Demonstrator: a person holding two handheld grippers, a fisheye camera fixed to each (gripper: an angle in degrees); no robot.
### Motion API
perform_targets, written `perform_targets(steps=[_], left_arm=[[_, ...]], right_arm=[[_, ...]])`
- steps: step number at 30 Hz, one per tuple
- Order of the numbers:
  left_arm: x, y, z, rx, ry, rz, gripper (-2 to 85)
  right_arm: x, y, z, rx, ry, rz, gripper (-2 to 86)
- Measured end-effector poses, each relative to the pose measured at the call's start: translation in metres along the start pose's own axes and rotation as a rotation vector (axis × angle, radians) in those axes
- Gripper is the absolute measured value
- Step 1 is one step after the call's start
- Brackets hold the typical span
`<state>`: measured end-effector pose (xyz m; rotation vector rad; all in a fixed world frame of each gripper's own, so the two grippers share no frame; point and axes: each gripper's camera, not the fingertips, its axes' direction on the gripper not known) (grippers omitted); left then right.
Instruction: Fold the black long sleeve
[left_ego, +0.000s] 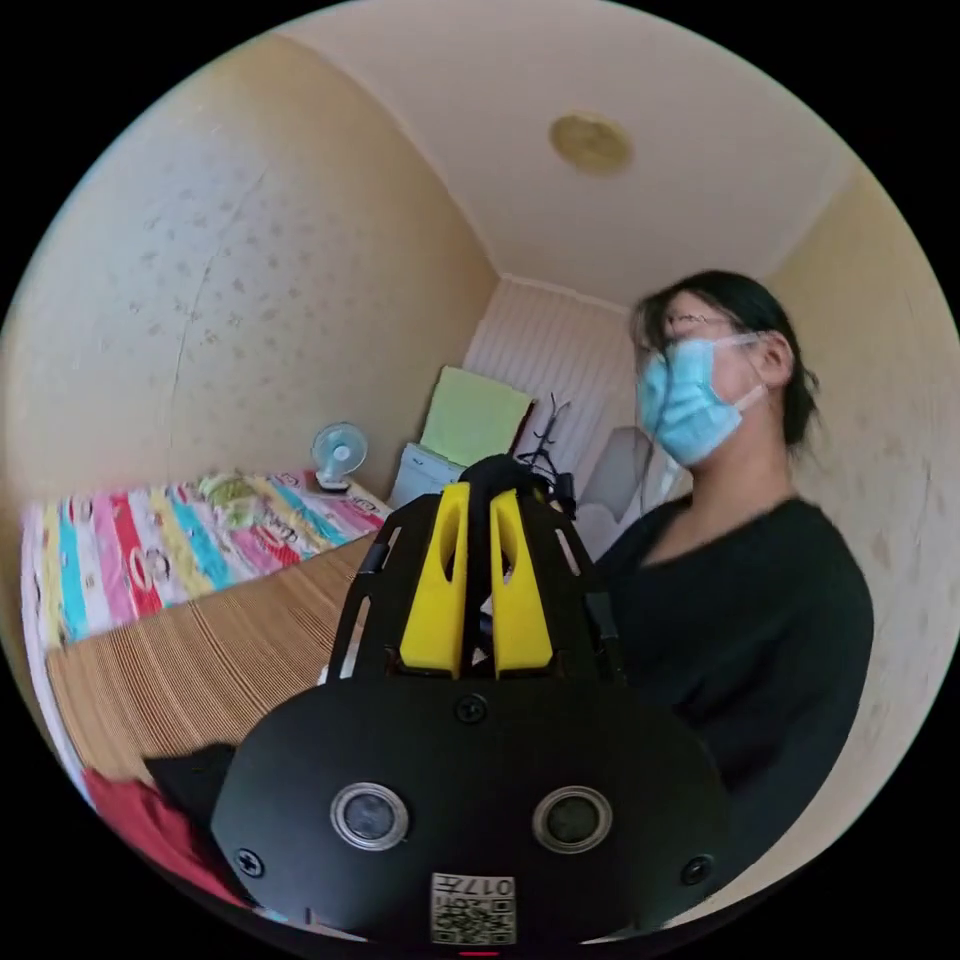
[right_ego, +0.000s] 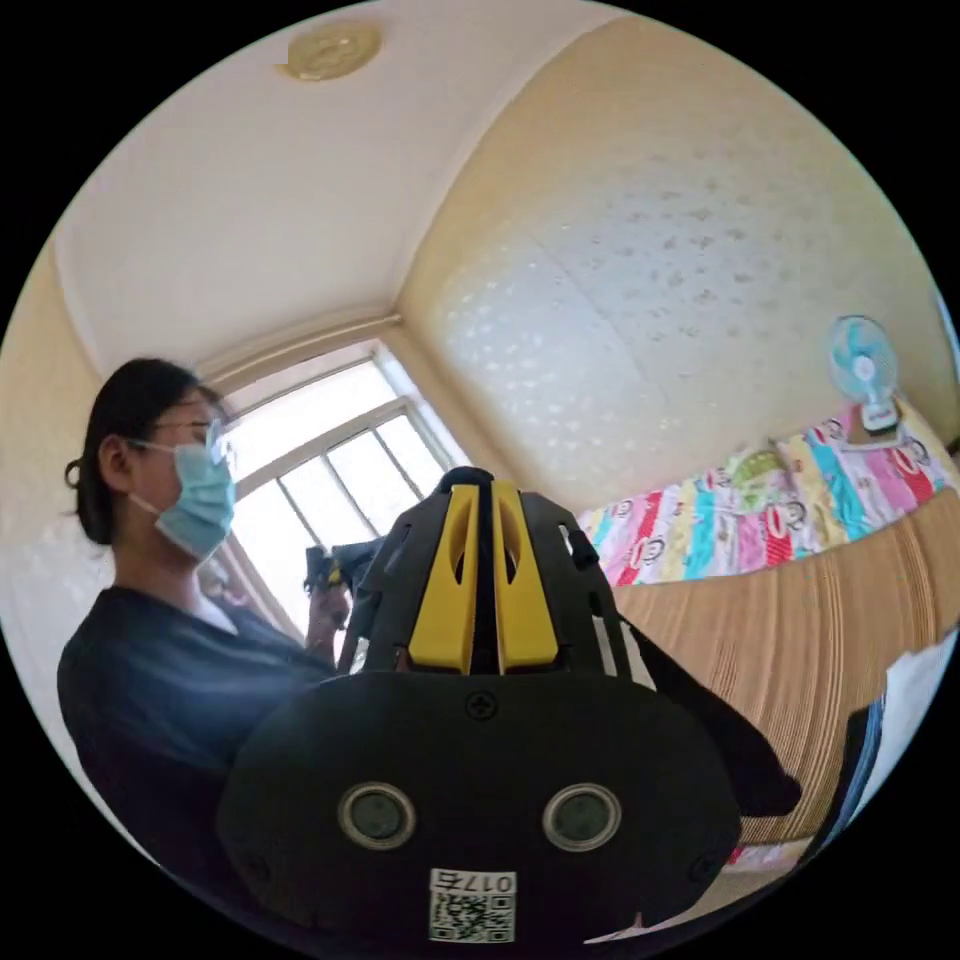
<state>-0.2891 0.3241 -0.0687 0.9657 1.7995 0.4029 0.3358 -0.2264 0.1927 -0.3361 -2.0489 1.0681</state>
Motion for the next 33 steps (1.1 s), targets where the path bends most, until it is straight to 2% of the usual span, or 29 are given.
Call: perform_targets(steps=[2, 4, 6, 8, 10, 11, 13, 15, 17, 19, 23, 25, 26, 27, 28, 29, 31, 33], left_arm=[[-0.029, -0.034, 0.019, -0.055, -0.112, -0.078, 3.8], [-0.097, -0.077, 0.056, -0.152, -0.243, -0.128, 3.9], [-0.175, -0.104, 0.087, -0.181, -0.205, -0.241, 3.9], [-0.267, -0.127, 0.127, -0.223, -0.217, -0.329, 4.1], [-0.399, -0.14, 0.188, -0.272, -0.338, -0.466, 6.2], [-0.43, -0.138, 0.201, -0.281, -0.382, -0.497, 7.0], [-0.524, -0.112, 0.244, -0.385, -0.623, -0.6, 8.2], [-0.554, -0.079, 0.263, -0.422, -0.713, -0.66, 10.8], [-0.564, -0.036, 0.286, -0.428, -0.639, -0.646, 11.6], [-0.576, 0.039, 0.328, -0.548, -0.515, -0.657, 10.0], [-0.581, 0.147, 0.375, -0.753, -0.503, -0.644, 9.7], [-0.575, 0.204, 0.383, -0.883, -0.572, -0.63, 7.8], [-0.565, 0.208, 0.374, -0.824, -0.59, -0.602, 7.0], [-0.545, 0.214, 0.356, -0.732, -0.602, -0.588, 5.8], [-0.534, 0.225, 0.344, -0.738, -0.602, -0.648, 4.9], [-0.527, 0.231, 0.338, -0.735, -0.587, -0.671, 4.6], [-0.5, 0.248, 0.316, -0.741, -0.45, -0.746, 3.7], [-0.483, 0.257, 0.292, -0.732, -0.408, -0.783, 3.6]], right_arm=[[-0.021, -0.021, 0.03, 0.049, 0.268, -0.087, 3.1], [-0.012, -0.033, 0.068, 0.055, 0.442, -0.171, 3.3], [0.029, -0.05, 0.121, -0.007, 0.543, -0.176, 3.7], [0.126, -0.072, 0.209, -0.168, 0.641, -0.12, 4.6], [0.22, -0.076, 0.277, -0.288, 0.688, -0.062, 6.1], [0.284, -0.065, 0.322, -0.388, 0.715, -0.066, 6.3], [0.362, -0.036, 0.37, -0.559, 0.79, 0.027, 5.5], [0.404, 0.007, 0.394, -0.665, 0.846, 0.057, 4.8], [0.432, 0.08, 0.407, -0.772, 0.837, 0.066, 4.7], [0.446, 0.14, 0.408, -0.844, 0.776, 0.072, 4.5], [0.477, 0.285, 0.406, -1.101, 0.657, 0.144, 3.2], [0.485, 0.35, 0.398, -1.254, 0.638, 0.161, 2.2], [0.481, 0.386, 0.384, -1.348, 0.641, 0.122, 1.6], [0.472, 0.393, 0.371, -1.313, 0.628, 0.074, 1.4], [0.456, 0.399, 0.341, -1.227, 0.689, 0.013, 1.0], [0.448, 0.407, 0.314, -1.223, 0.762, -0.007, 0.8], [0.441, 0.415, 0.271, -1.246, 0.797, 0.025, 0.6], [0.439, 0.42, 0.228, -1.261, 0.806, 0.11, 0.5]])
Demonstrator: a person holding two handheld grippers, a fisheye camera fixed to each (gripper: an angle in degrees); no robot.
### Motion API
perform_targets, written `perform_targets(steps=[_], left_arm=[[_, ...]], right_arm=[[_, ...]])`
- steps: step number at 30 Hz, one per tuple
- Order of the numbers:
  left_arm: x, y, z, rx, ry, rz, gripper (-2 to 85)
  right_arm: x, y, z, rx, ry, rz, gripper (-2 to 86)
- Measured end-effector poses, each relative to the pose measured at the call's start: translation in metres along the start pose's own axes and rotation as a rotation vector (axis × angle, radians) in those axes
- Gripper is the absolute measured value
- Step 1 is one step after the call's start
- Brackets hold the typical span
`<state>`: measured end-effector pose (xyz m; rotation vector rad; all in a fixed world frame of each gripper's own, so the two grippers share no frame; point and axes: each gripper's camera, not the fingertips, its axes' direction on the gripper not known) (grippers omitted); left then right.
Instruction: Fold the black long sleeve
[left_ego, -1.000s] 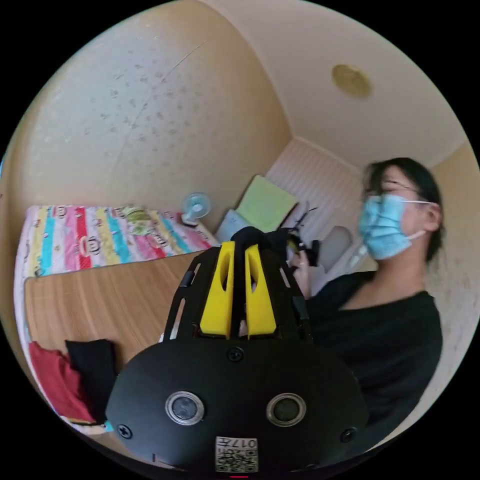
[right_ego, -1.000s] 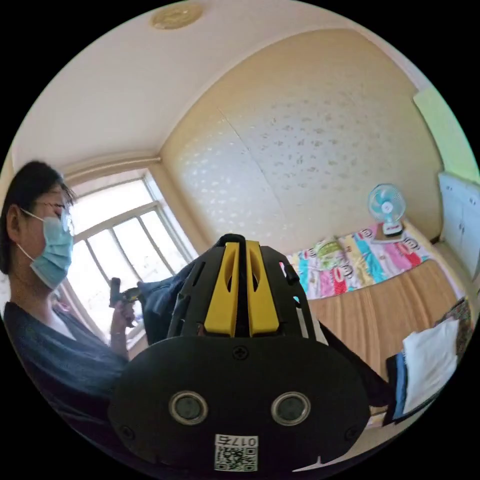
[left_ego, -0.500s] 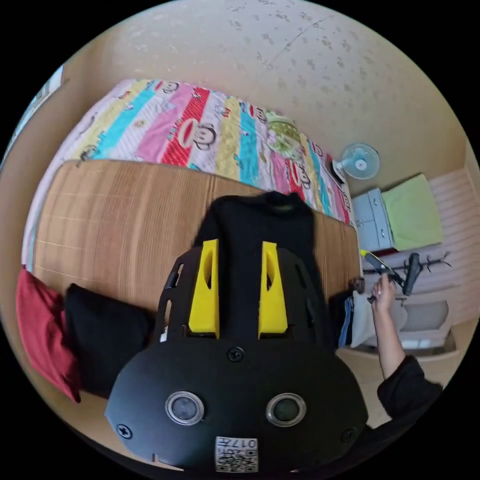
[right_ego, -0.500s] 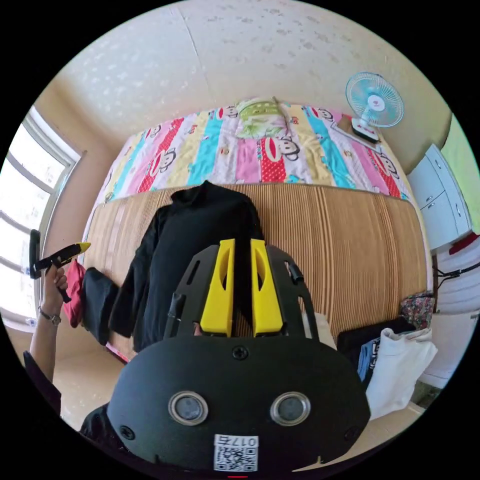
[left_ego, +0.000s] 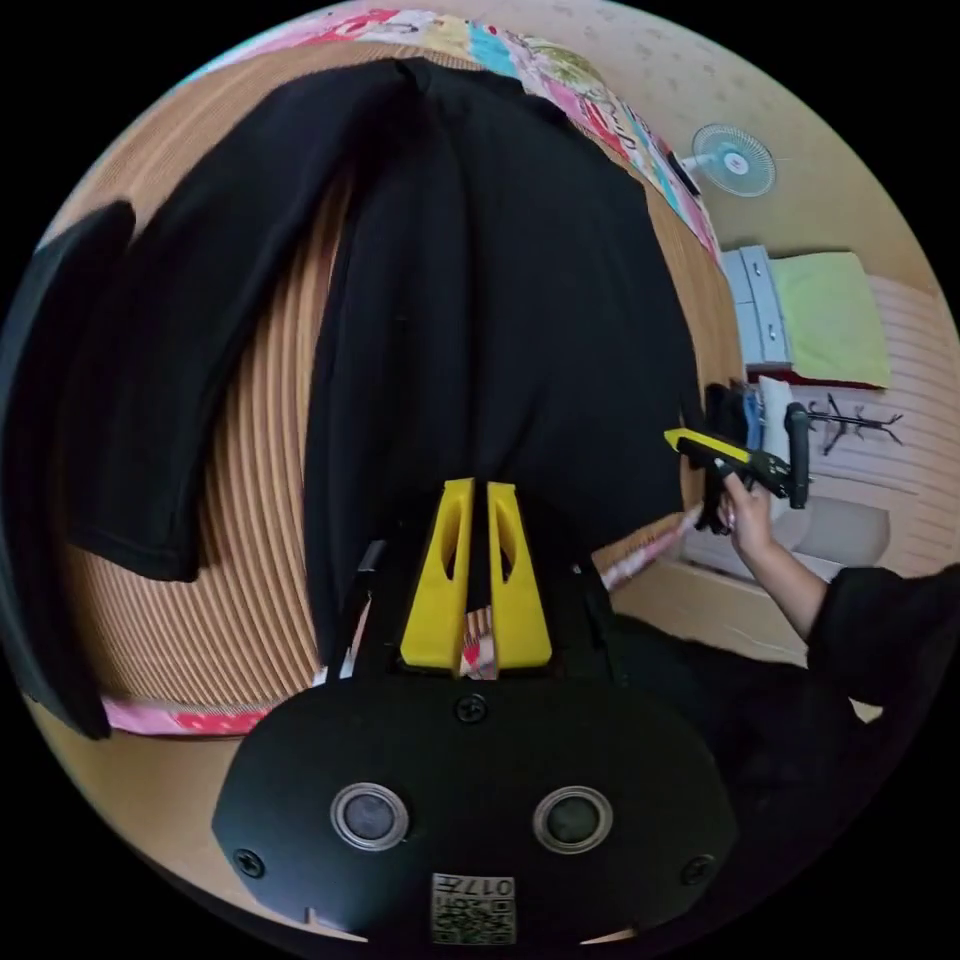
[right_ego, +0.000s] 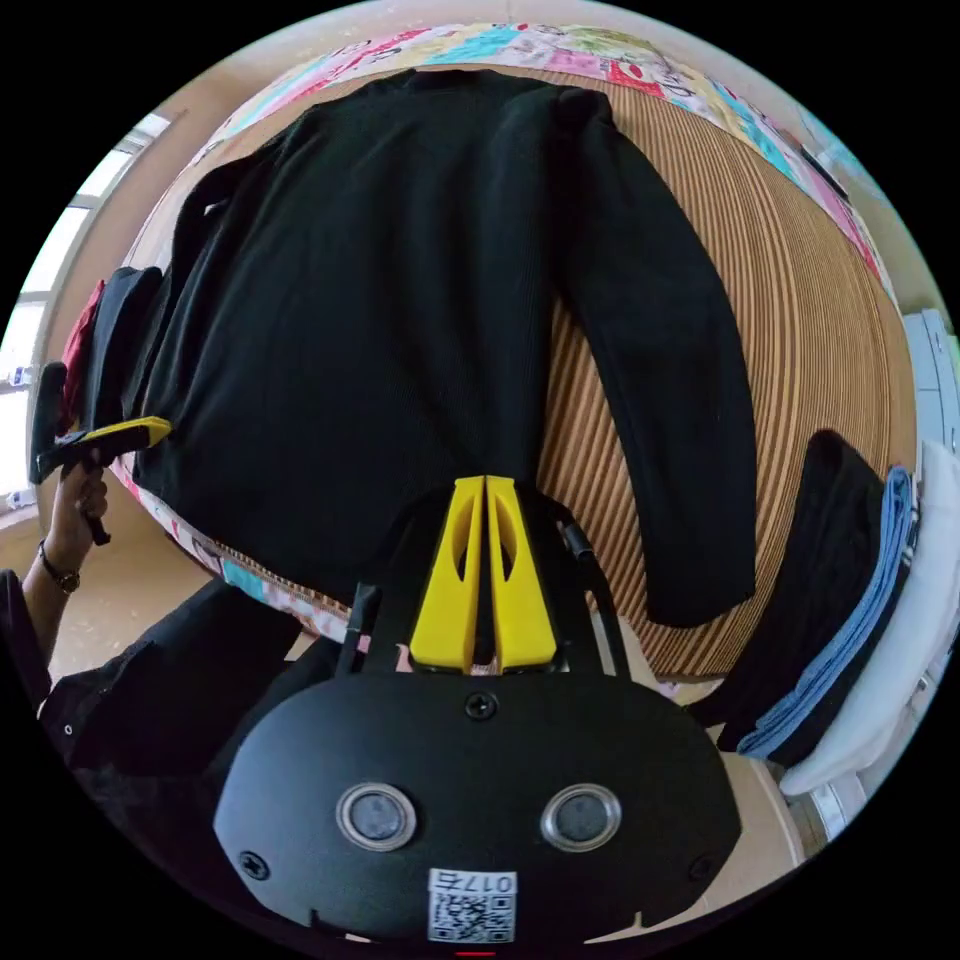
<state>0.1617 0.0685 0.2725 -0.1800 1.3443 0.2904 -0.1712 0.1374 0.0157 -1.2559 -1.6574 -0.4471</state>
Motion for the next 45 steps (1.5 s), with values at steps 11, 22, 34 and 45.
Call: perform_targets(steps=[11, 22, 34, 45], left_arm=[[-0.153, 0.136, -0.148, 0.613, -0.146, -0.796, 14.4], [-0.072, 0.131, -0.258, 0.747, -0.14, -0.512, 4.2], [0.032, 0.17, -0.433, 1.16, -0.201, -0.152, 0.6], [-0.051, 0.034, -0.287, 0.669, 0.186, -0.158, 7.9]], right_arm=[[0.098, 0.108, -0.009, -0.049, -0.427, 0.366, 0.7], [-0.061, 0.114, -0.122, 0.204, -0.405, -0.318, 7.3], [-0.293, 0.055, -0.289, 0.661, -0.477, -0.809, 4.6], [0.197, 0.074, -0.231, 0.796, -0.513, 0.205, 5.0]])
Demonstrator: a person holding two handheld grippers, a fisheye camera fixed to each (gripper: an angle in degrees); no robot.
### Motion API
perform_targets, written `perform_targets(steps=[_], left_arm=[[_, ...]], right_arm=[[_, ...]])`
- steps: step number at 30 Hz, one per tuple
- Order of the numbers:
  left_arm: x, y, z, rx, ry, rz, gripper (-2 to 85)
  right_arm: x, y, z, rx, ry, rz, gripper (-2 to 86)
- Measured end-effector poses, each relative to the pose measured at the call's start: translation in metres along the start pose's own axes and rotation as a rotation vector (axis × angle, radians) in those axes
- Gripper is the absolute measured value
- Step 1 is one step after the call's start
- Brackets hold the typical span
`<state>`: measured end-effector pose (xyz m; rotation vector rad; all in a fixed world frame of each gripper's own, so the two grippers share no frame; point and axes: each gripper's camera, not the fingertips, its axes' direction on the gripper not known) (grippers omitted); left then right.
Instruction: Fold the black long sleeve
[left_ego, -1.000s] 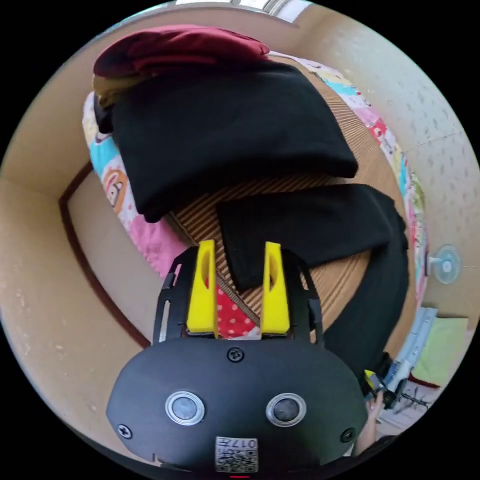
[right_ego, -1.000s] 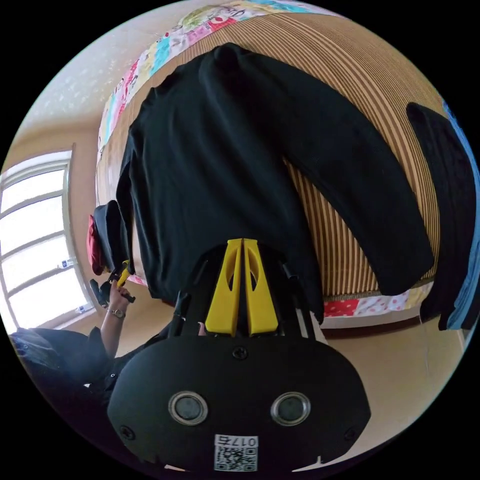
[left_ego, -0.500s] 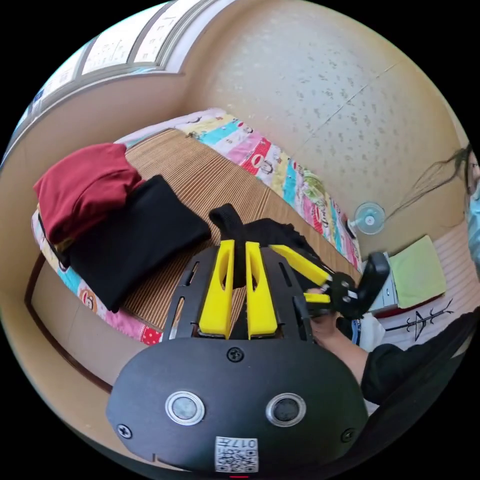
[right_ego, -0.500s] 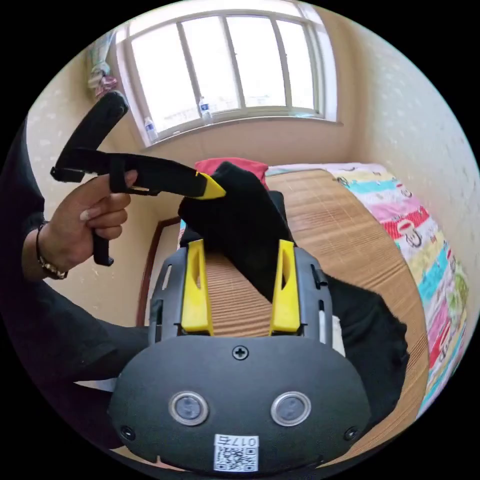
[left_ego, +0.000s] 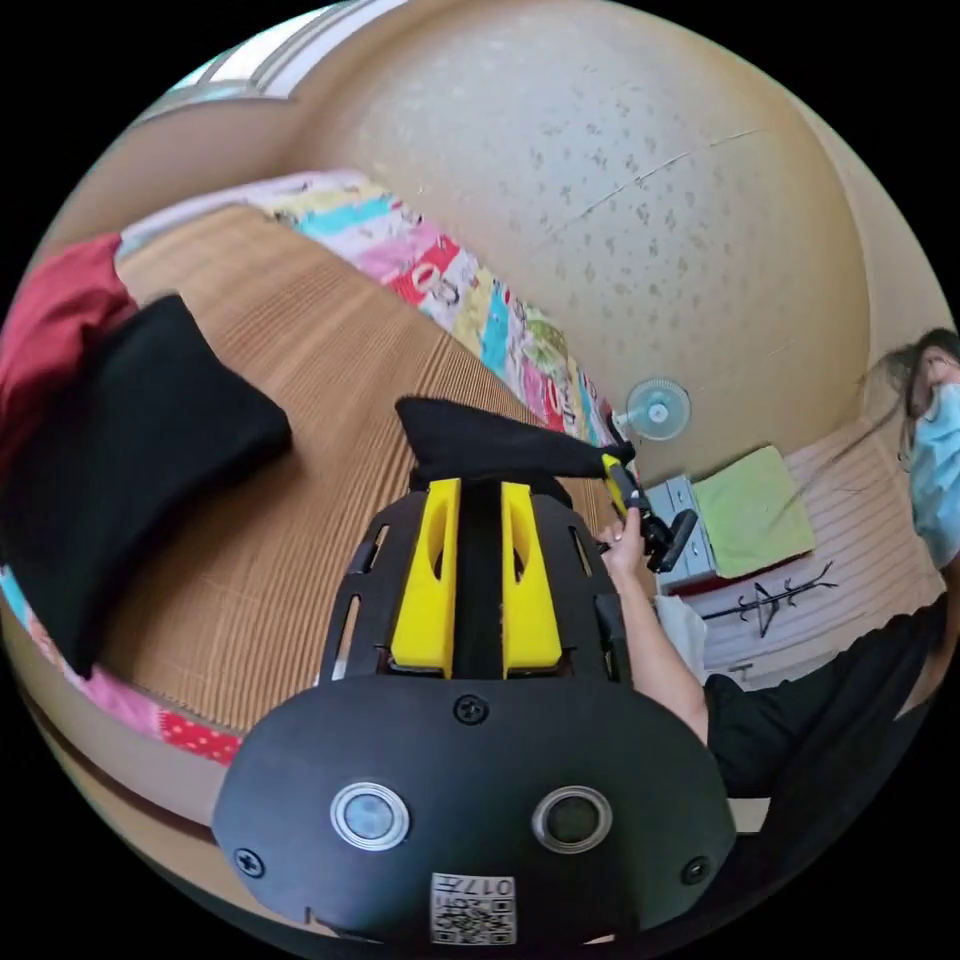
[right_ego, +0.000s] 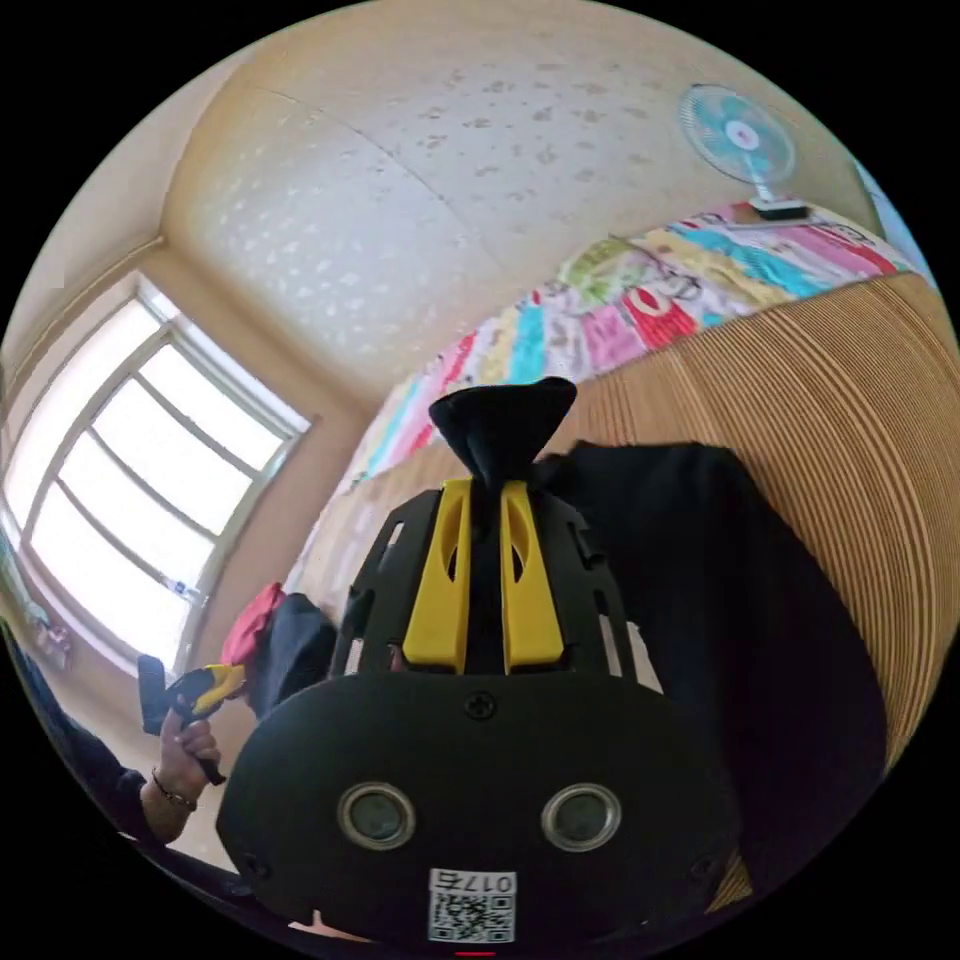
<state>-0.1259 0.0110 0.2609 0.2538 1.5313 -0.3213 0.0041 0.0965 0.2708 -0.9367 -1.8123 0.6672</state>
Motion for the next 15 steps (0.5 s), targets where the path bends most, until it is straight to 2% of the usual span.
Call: perform_targets(steps=[1, 2, 3, 5, 6, 8, 12, 15], left_arm=[[-0.019, -0.01, 0.041, -0.09, 0.016, -0.029, 9.2], [-0.028, -0.016, 0.06, -0.131, 0.01, -0.051, 9.8], [-0.046, -0.029, 0.09, -0.184, -0.005, -0.11, 11.4], [-0.065, -0.051, 0.114, -0.173, 0.037, -0.178, 13.0], [-0.07, -0.068, 0.119, -0.129, 0.06, -0.162, 13.5], [-0.069, -0.094, 0.126, -0.116, -0.002, -0.11, 13.5], [-0.059, -0.148, 0.162, -0.212, -0.144, 0.014, 13.0], [-0.061, -0.177, 0.188, -0.289, -0.107, 0.04, 7.4]], right_arm=[[0.047, 0.011, 0.009, -0.104, 0.084, 0.102, 5.7], [0.086, 0.022, 0.015, -0.199, 0.097, 0.187, 6.4], [0.099, 0.026, 0.012, -0.208, 0.052, 0.195, 6.3], [0.127, 0.028, -0.024, -0.108, -0.15, 0.25, 6.5], [0.13, 0.026, -0.032, -0.09, -0.165, 0.267, 6.8], [0.13, 0.015, -0.062, -0.011, -0.17, 0.294, 8.8], [0.128, -0.012, -0.079, -0.016, -0.135, 0.324, 9.3], [0.131, -0.032, -0.085, -0.04, -0.127, 0.429, 5.1]])
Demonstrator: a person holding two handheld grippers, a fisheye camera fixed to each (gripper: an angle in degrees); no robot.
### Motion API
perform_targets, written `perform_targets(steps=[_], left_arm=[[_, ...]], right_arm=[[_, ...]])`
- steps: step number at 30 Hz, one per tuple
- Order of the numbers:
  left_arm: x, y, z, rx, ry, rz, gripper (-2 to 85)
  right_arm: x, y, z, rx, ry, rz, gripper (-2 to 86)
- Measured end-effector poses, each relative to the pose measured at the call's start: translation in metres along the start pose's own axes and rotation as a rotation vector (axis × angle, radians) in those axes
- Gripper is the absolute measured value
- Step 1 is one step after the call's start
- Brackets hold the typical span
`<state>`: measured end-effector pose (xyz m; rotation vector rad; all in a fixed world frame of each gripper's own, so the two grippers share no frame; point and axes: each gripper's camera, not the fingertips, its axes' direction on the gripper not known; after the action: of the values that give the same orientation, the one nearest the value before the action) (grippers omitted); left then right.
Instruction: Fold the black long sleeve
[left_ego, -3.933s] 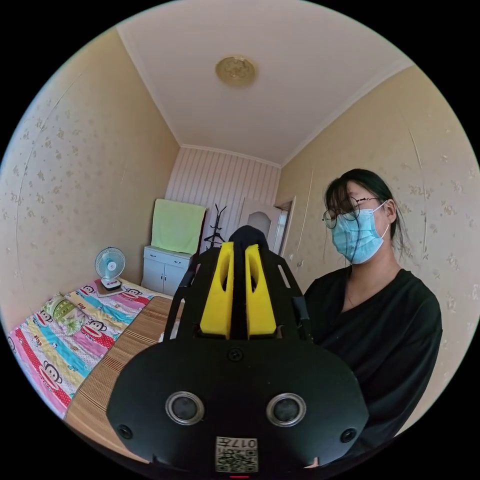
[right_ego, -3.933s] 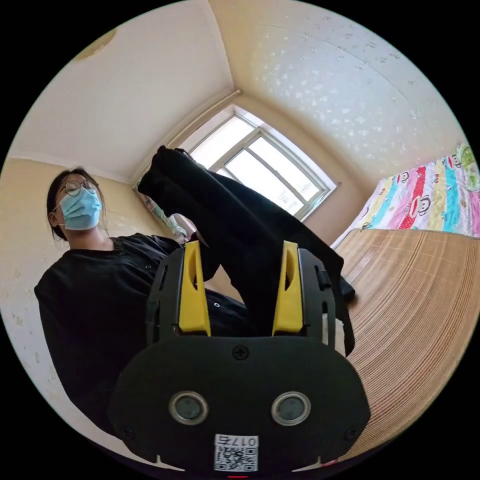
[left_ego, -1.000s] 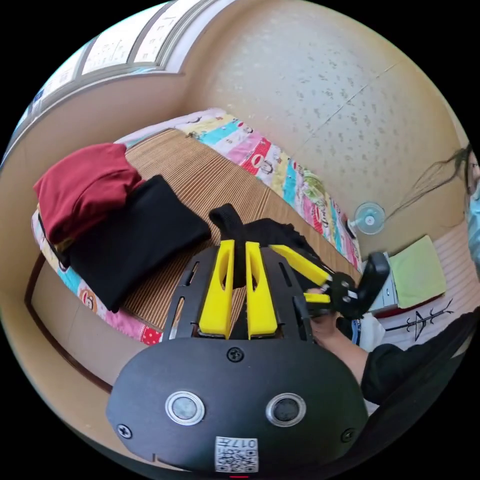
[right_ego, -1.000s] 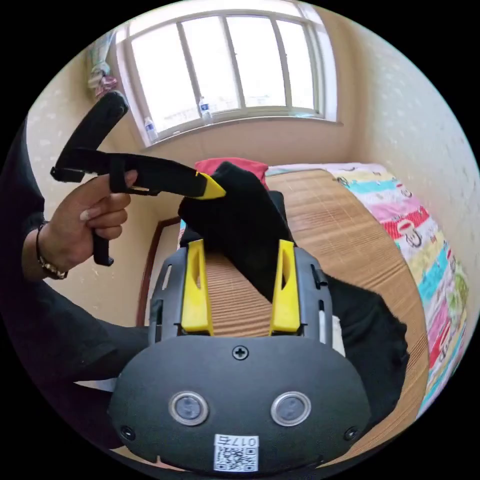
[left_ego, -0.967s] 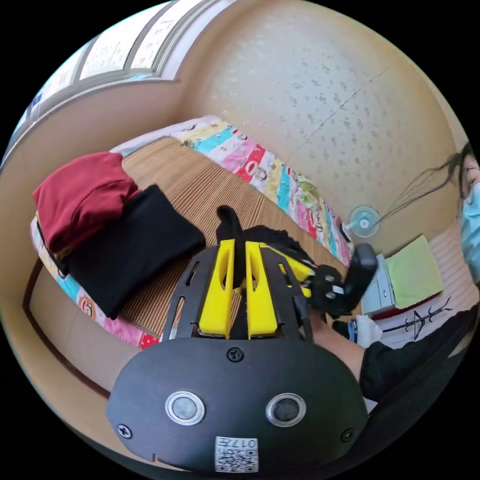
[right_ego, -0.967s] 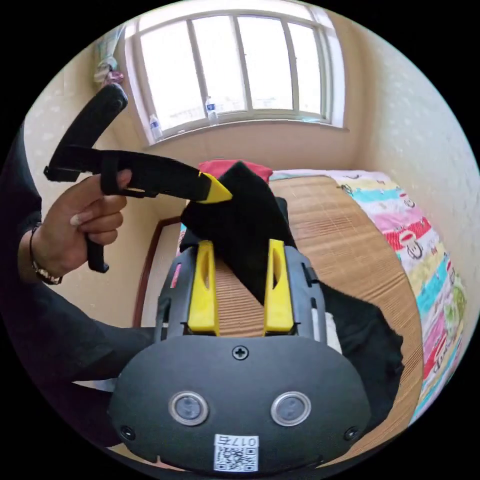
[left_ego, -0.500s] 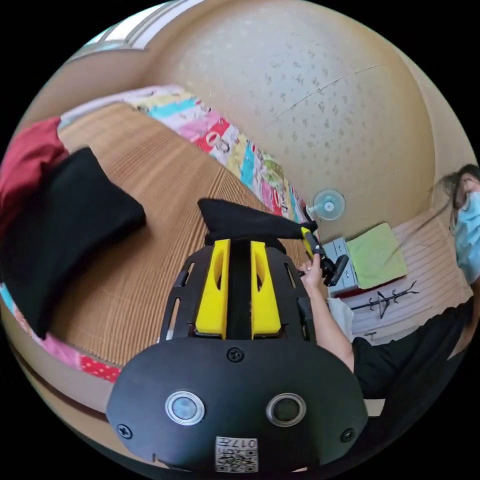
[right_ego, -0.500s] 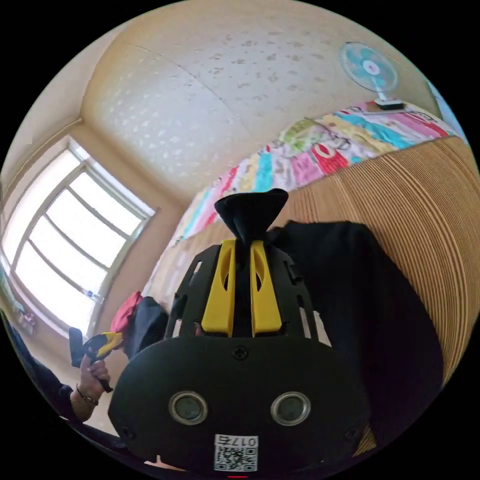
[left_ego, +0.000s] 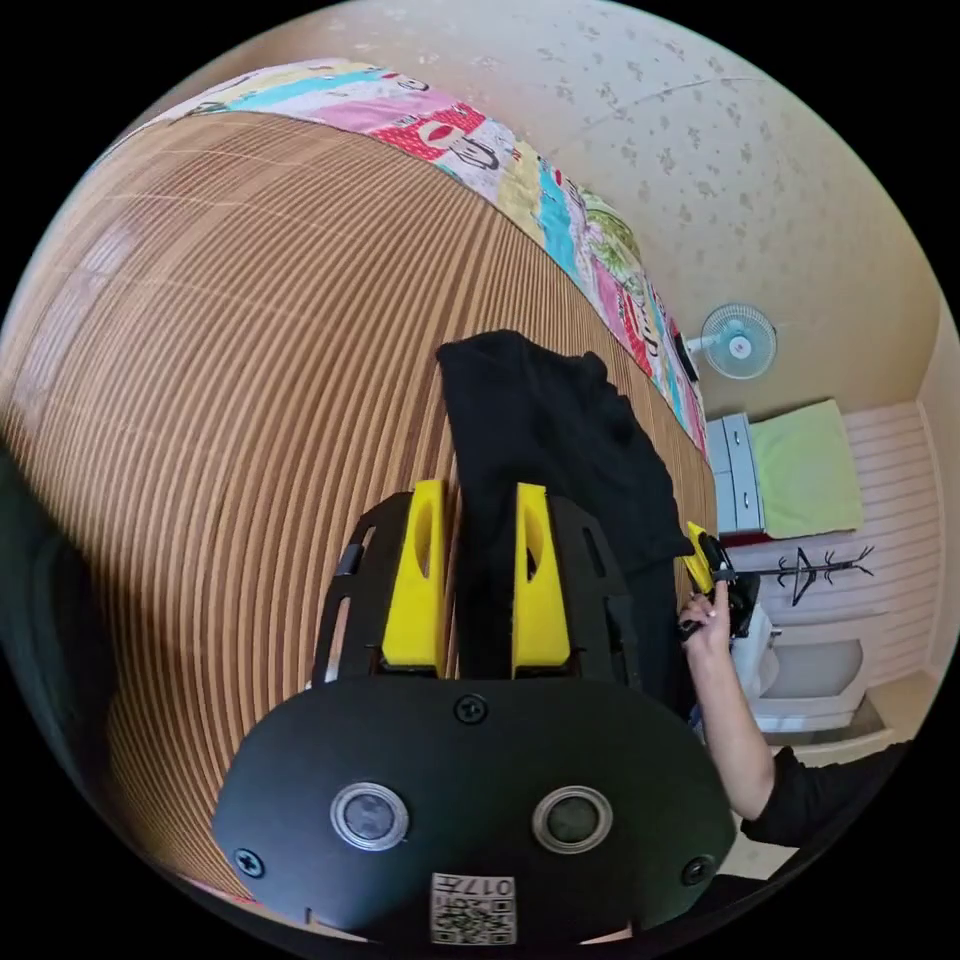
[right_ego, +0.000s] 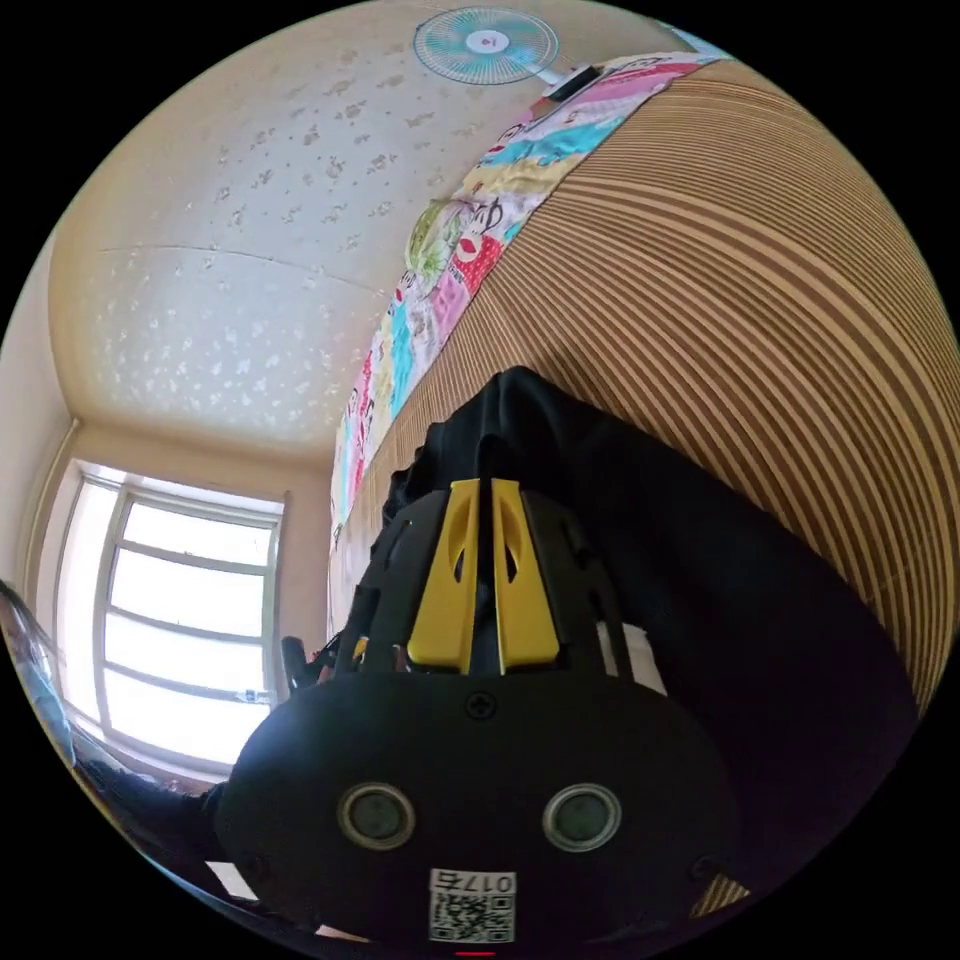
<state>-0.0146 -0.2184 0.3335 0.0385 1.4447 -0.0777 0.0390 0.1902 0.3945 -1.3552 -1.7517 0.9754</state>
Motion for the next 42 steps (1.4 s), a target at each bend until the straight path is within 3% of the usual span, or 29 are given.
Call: perform_targets(steps=[2, 7, 12, 14, 18, 24, 30, 33, 36, 38, 42], left_arm=[[-0.009, -0.018, 0.0, -0.077, 0.068, -0.012, 4.7], [-0.029, -0.059, -0.056, -0.093, 0.067, 0.053, 3.8], [-0.056, -0.068, -0.047, -0.113, 0.09, -0.009, 5.6], [-0.06, -0.054, -0.058, -0.045, 0.103, -0.029, 7.0], [-0.054, 0.007, -0.092, 0.035, 0.024, -0.074, 9.7], [-0.01, 0.126, -0.094, -0.096, -0.05, 0.044, 7.4], [-0.032, 0.207, -0.08, -0.154, 0.068, -0.145, 5.7], [-0.03, 0.208, -0.08, -0.148, 0.072, -0.154, 5.4], [-0.013, 0.196, -0.081, -0.145, 0.072, -0.082, 5.4], [0.001, 0.189, -0.084, -0.13, 0.081, -0.025, 5.4], [0.038, 0.182, -0.085, -0.069, 0.065, 0.126, 6.1]], right_arm=[[-0.027, -0.011, -0.004, -0.059, -0.08, -0.047, 4.0], [-0.085, -0.018, -0.024, 0.027, 0.002, -0.21, 3.0], [-0.044, -0.044, -0.018, 0.0, 0.142, -0.031, 2.9], [-0.037, -0.032, -0.051, 0.016, 0.043, 0.001, 4.1], [-0.037, 0.027, -0.128, 0.03, 0.103, 0.028, 7.0], [0.018, 0.159, -0.222, -0.022, 0.145, 0.434, 13.8], [0.05, 0.185, -0.241, 0.287, 0.004, 0.66, 13.0], [0.054, 0.153, -0.233, 0.415, 0.026, 0.827, 5.4], [-0.033, 0.075, -0.234, 0.56, 0.109, 0.506, 3.6], [-0.149, 0.021, -0.215, 0.623, 0.163, 0.136, 3.3], [-0.306, 0.005, -0.112, 0.494, 0.064, -0.308, 3.2]])
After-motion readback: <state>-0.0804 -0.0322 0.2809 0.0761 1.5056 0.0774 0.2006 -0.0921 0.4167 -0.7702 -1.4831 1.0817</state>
